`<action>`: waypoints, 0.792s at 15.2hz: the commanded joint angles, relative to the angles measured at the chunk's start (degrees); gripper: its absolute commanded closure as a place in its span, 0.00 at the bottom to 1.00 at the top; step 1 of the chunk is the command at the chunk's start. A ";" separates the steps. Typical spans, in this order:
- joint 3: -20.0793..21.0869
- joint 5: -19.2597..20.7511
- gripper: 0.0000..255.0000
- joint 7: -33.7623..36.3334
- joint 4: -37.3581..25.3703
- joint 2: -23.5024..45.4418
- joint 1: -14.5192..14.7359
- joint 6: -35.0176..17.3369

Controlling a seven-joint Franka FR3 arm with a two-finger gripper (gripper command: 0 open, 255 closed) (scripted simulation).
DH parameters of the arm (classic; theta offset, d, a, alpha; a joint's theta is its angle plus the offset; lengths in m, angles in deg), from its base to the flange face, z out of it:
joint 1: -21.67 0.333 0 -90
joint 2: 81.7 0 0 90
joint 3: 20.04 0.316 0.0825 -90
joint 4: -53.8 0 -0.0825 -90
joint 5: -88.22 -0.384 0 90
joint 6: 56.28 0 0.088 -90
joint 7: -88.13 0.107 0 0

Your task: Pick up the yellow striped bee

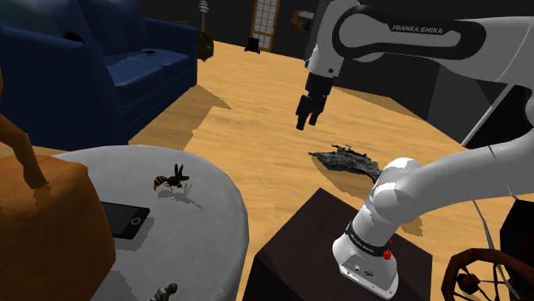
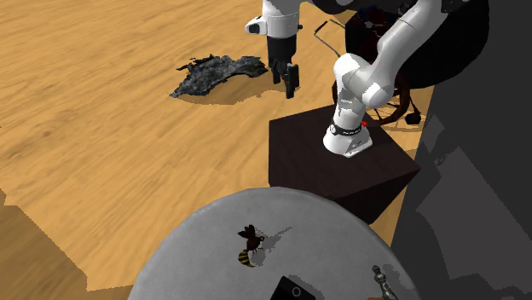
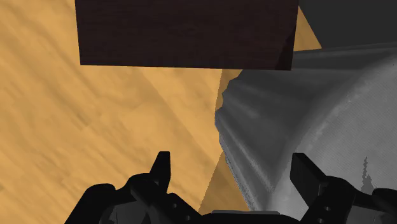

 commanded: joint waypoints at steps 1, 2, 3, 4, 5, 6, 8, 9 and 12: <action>0.00 0.00 0.00 0.00 0.00 0.00 0.00 0.00; 1.28 -0.86 0.00 1.65 0.70 0.28 0.38 -1.51; 2.58 -1.71 0.00 3.28 1.31 0.68 0.74 -3.05; 3.89 -2.53 0.00 4.91 1.82 1.18 1.10 -4.61; 5.19 -3.31 0.00 6.54 2.25 1.80 1.48 -6.21; 6.51 -4.05 0.00 8.16 2.58 2.53 1.83 -7.82; 9.14 -5.38 0.00 11.41 2.96 4.33 2.51 -11.11; 10.46 -5.97 0.00 13.03 3.00 5.38 2.80 -12.77; 14.47 -7.29 0.00 17.96 2.55 9.15 3.42 -17.76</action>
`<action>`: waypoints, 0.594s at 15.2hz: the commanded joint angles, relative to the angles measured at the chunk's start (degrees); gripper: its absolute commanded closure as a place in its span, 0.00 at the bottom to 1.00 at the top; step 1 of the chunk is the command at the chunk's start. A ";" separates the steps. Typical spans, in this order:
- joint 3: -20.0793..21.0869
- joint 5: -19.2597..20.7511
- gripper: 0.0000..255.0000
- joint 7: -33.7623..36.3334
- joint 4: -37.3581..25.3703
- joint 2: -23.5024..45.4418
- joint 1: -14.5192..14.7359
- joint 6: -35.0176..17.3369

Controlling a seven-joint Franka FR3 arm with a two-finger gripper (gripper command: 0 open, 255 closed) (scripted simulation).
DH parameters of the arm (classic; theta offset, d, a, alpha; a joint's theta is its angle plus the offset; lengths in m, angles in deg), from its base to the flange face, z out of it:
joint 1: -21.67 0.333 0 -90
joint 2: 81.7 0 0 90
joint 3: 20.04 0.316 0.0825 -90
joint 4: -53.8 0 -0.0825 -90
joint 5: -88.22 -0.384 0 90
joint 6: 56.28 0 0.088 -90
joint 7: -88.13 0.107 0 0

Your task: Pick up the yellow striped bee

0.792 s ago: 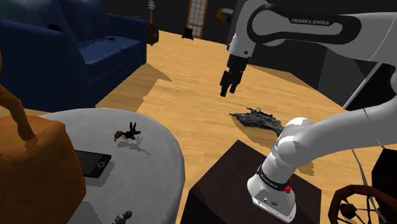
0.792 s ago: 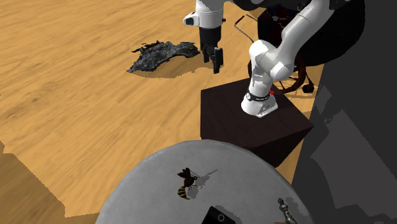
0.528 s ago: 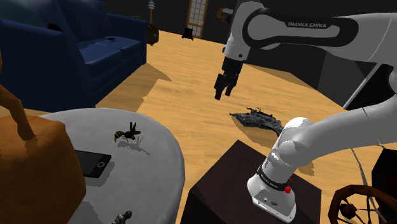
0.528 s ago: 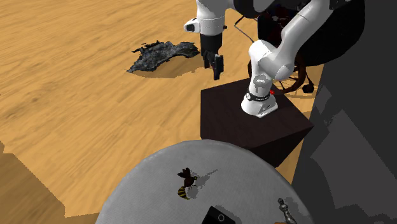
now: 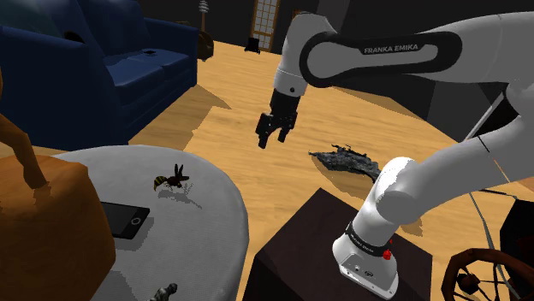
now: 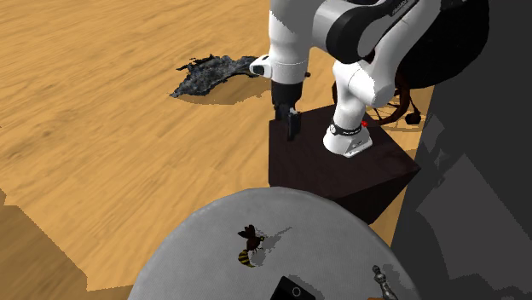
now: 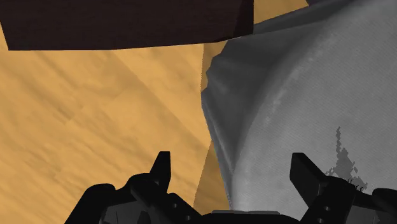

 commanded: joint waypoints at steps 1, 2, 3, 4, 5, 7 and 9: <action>2.62 -0.66 0.00 3.23 -0.21 3.02 0.19 -3.97; 3.96 -0.82 0.00 4.93 -0.65 4.55 0.26 -5.61; 5.30 -0.86 0.00 6.67 -1.18 6.16 0.27 -7.22; 6.65 -0.77 0.00 8.44 -1.81 7.85 0.22 -8.80; 7.98 -0.54 0.00 10.28 -2.52 9.61 0.14 -10.35; 10.65 0.38 0.00 14.12 -4.23 13.35 -0.23 -13.32; 13.28 2.03 0.00 18.27 -6.28 17.37 -0.77 -16.07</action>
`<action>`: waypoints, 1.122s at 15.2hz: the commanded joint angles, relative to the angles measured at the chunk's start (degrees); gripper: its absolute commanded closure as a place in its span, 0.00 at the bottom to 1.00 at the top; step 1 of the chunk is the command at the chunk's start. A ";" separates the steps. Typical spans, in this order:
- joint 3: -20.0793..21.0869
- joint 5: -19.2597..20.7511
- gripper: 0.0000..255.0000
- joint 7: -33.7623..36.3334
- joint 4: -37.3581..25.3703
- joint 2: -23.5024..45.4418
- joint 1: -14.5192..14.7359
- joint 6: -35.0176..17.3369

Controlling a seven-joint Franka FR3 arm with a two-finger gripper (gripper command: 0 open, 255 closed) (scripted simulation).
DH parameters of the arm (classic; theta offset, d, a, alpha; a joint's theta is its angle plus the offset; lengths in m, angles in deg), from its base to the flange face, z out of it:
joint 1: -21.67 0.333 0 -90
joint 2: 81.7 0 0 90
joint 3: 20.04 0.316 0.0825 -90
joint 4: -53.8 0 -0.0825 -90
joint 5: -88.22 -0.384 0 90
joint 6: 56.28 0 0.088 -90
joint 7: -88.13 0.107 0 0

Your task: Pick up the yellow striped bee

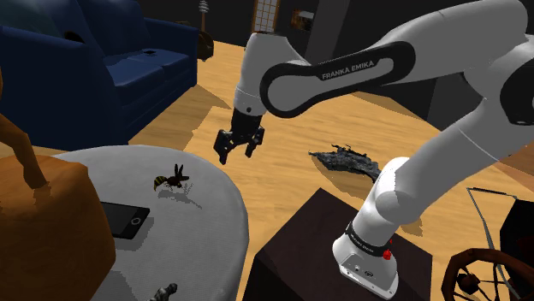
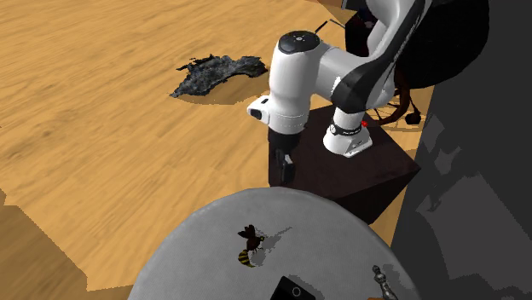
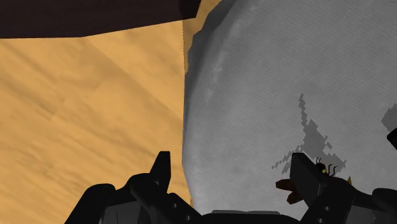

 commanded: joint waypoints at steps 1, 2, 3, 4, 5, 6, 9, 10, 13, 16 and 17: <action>2.75 1.97 0.00 4.60 -2.33 4.42 -0.64 -2.92; 4.00 3.33 0.00 6.93 -3.58 6.60 -0.98 -4.11; 5.20 4.91 0.00 9.38 -4.91 8.85 -1.30 -5.20; 6.33 6.73 0.00 11.94 -6.34 11.17 -1.61 -6.18; 7.38 8.79 0.00 14.62 -7.87 13.57 -1.86 -7.04; 8.29 11.07 0.00 17.40 -9.49 16.03 -2.01 -7.77; 9.87 18.83 0.00 26.05 -15.00 23.75 -1.39 -8.97; 9.90 21.51 0.00 28.86 -17.05 26.36 -0.70 -9.04; 9.07 27.54 0.00 35.08 -22.45 32.58 1.82 -8.63; 8.48 28.90 0.00 36.14 -21.63 33.91 2.29 -10.48; 8.30 29.39 0.00 36.51 -21.38 34.37 2.43 -11.09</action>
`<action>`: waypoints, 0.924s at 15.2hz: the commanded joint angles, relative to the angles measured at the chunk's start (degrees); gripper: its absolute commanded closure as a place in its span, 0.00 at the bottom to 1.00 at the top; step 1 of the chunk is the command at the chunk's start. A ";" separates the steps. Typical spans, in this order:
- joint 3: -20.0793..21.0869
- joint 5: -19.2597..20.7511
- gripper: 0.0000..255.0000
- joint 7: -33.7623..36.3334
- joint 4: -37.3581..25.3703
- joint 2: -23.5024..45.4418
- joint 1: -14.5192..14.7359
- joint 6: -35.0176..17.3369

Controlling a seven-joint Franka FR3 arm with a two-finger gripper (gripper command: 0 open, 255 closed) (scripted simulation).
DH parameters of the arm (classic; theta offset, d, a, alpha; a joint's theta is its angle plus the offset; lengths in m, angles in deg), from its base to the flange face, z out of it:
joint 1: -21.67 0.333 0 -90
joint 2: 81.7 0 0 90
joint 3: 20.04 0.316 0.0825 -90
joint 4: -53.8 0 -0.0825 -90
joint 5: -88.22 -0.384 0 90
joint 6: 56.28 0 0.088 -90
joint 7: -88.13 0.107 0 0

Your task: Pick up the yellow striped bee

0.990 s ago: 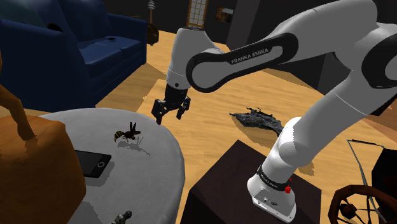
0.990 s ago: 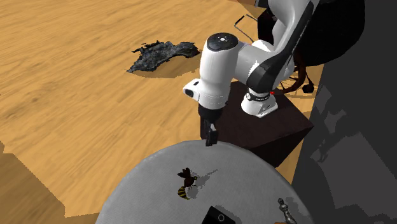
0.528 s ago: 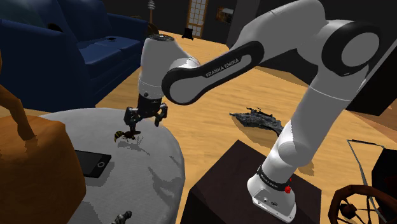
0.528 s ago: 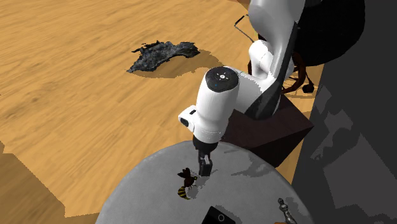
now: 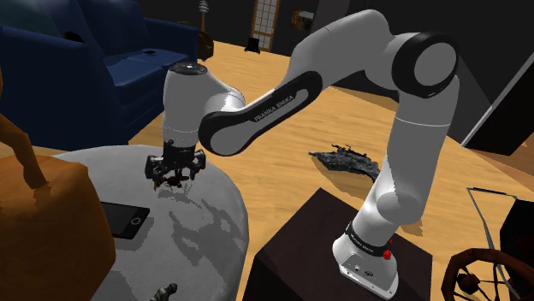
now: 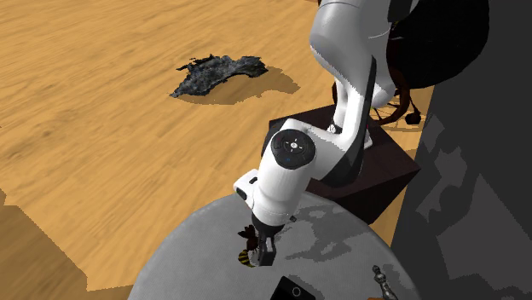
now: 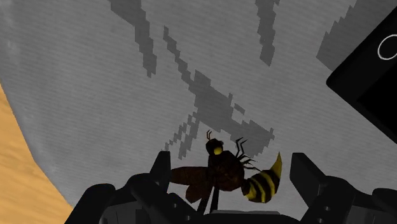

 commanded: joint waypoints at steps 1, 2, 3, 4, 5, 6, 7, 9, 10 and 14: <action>-0.37 1.16 0.00 0.98 0.36 1.08 0.39 -1.21; -0.57 1.66 0.00 1.37 0.58 1.56 0.54 -1.81; -0.90 2.49 0.00 2.00 0.90 2.35 0.78 -2.73; -0.91 2.48 0.00 2.00 0.90 2.34 0.79 -2.73; -0.91 2.48 0.00 1.99 0.90 2.34 0.79 -2.74; -0.89 2.42 1.00 1.93 0.94 2.27 0.75 -2.72; -0.91 2.49 1.00 2.01 0.93 2.34 0.79 -2.77; -0.93 2.50 1.00 1.99 0.93 2.36 0.78 -2.79; -0.95 2.56 1.00 2.05 0.99 2.40 0.80 -2.87; -0.93 2.56 1.00 2.09 1.02 2.36 0.82 -2.87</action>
